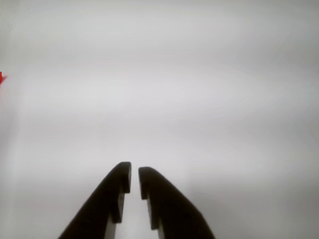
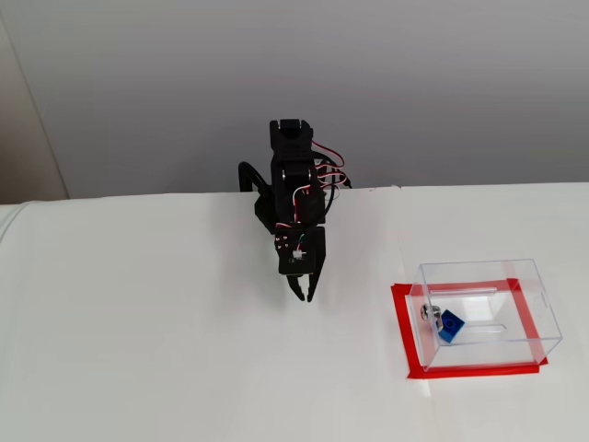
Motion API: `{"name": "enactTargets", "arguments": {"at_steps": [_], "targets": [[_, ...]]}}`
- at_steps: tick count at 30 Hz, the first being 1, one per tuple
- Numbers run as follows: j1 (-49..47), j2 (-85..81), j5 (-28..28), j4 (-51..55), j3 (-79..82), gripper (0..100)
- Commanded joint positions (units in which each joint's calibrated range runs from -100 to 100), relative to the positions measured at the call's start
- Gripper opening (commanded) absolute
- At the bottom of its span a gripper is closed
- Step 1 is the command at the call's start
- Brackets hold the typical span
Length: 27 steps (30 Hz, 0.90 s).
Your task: Pick the blue lego brick and place it into the transparent box
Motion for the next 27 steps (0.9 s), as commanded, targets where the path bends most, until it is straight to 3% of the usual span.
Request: {"name": "enactTargets", "arguments": {"at_steps": [1, 15, 20, 27], "targets": [[0.45, -0.68, 0.21, 0.19, 0.87, 2], [2.0, -0.59, 0.52, 0.97, 0.77, 2], [2.0, -0.59, 6.94, 0.53, 0.87, 2], [2.96, -0.59, 5.69, 0.36, 0.87, 2]]}}
